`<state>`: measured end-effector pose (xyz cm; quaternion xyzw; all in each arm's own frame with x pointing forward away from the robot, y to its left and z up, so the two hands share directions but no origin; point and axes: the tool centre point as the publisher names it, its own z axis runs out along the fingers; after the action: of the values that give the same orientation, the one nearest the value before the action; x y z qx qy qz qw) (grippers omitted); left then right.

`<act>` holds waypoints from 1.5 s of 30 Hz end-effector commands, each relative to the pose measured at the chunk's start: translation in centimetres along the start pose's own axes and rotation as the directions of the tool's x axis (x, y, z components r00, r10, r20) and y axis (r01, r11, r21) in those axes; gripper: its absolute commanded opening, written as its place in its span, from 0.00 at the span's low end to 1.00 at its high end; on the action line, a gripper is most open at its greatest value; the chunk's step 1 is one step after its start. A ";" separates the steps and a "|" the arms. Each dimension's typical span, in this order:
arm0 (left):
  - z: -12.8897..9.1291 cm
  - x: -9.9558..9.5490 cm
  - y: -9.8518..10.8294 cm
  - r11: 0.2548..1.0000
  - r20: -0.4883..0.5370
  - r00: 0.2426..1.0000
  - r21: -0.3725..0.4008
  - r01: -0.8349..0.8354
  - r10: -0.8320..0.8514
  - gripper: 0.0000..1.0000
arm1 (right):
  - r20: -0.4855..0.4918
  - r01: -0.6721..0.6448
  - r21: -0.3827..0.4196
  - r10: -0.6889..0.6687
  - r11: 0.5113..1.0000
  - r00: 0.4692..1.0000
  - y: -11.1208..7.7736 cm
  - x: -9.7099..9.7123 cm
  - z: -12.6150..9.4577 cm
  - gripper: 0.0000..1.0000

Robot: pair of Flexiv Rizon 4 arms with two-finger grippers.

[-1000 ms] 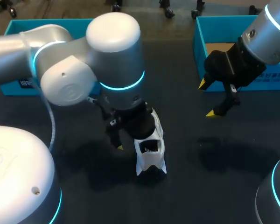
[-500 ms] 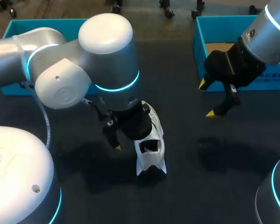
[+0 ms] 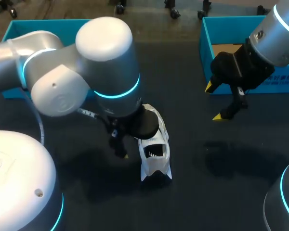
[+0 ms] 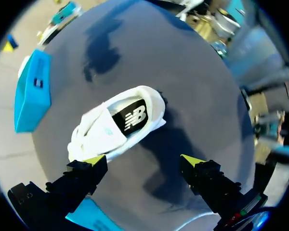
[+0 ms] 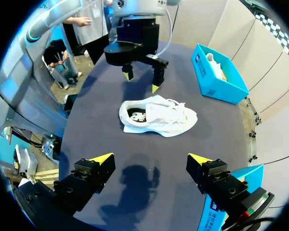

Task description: Take the shoe out of the shoebox, open the shoe tongue, remove and reinsert the insole, then place the shoe into the shoebox

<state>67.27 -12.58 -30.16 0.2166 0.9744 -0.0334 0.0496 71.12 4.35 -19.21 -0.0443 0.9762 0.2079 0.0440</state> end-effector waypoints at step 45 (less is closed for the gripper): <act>9.9 2.6 -9.0 0.905 0.143 0.894 0.020 0.425 -0.424 0.98 | 0.000 -0.001 0.002 0.001 1.000 1.000 0.0 -0.1 0.2 1.00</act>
<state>61.72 -19.80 -38.82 -0.0043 0.9918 -0.0556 0.1151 71.12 4.35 -19.21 -0.0442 0.9762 0.2079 0.0440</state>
